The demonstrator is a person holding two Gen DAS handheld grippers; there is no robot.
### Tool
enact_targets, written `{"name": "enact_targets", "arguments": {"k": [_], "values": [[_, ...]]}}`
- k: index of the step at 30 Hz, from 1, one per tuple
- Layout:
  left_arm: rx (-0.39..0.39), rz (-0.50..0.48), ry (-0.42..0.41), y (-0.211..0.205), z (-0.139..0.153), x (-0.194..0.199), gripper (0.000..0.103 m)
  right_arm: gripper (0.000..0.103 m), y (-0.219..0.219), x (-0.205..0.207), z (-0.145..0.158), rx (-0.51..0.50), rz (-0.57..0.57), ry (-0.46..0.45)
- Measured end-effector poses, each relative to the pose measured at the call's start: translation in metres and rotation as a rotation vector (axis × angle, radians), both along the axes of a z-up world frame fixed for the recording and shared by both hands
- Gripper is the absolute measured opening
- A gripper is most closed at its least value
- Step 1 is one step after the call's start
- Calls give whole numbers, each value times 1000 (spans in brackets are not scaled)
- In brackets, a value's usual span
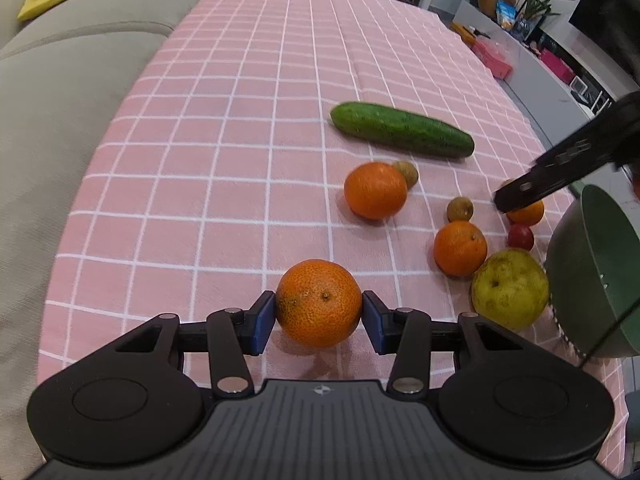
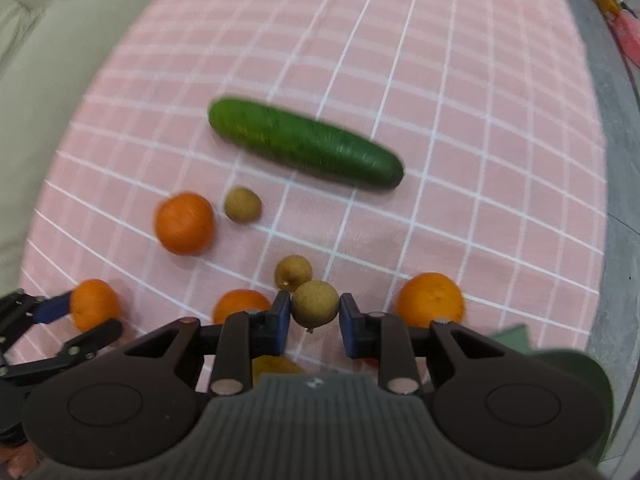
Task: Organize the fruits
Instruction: 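Grasp a kiwi with the right tool while the left tool grasps an orange, then carry kiwi and orange over the green colander and release both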
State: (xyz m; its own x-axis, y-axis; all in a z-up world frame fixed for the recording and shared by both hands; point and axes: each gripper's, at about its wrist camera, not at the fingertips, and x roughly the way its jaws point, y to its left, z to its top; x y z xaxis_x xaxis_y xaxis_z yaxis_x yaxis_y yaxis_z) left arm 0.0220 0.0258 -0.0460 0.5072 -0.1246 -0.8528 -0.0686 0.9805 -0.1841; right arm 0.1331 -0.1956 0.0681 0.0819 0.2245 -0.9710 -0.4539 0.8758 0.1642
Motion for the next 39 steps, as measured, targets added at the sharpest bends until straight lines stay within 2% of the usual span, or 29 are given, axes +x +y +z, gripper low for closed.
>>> {"name": "enact_targets", "arguments": {"k": [7, 12, 15, 21, 24, 28, 32, 35, 36, 39], "values": [[6, -51, -59, -10, 13, -12, 53, 22, -66, -56, 65, 170, -176, -108], [2, -97, -89, -28, 24, -23, 53, 22, -125, -94, 76, 234, -320, -140], [34, -127, -96, -47, 33, -31, 53, 22, -154, -106, 74, 231, -370, -150], [12, -164, -109, -99, 50, -39, 53, 22, -203, -122, 59, 230, -414, -151], [9, -208, -114, -132, 58, -34, 53, 22, -216, -123, 52, 235, -419, -143], [53, -285, -130, -178, 66, -21, 53, 22, -218, -121, 47, 242, -401, -140], [83, -406, -65, -223, 59, -4, 53, 22, -218, -119, 42, 197, -373, -156], [104, -475, -53, -251, 53, 5, 53, 22, -220, -115, 38, 149, -363, -181], [129, -490, -44, -260, 49, 10, 52, 22, -222, -112, 35, 162, -363, -170], [140, -511, 12, -275, 35, 19, 52, 22, -221, -107, 24, 154, -347, -144]]}}
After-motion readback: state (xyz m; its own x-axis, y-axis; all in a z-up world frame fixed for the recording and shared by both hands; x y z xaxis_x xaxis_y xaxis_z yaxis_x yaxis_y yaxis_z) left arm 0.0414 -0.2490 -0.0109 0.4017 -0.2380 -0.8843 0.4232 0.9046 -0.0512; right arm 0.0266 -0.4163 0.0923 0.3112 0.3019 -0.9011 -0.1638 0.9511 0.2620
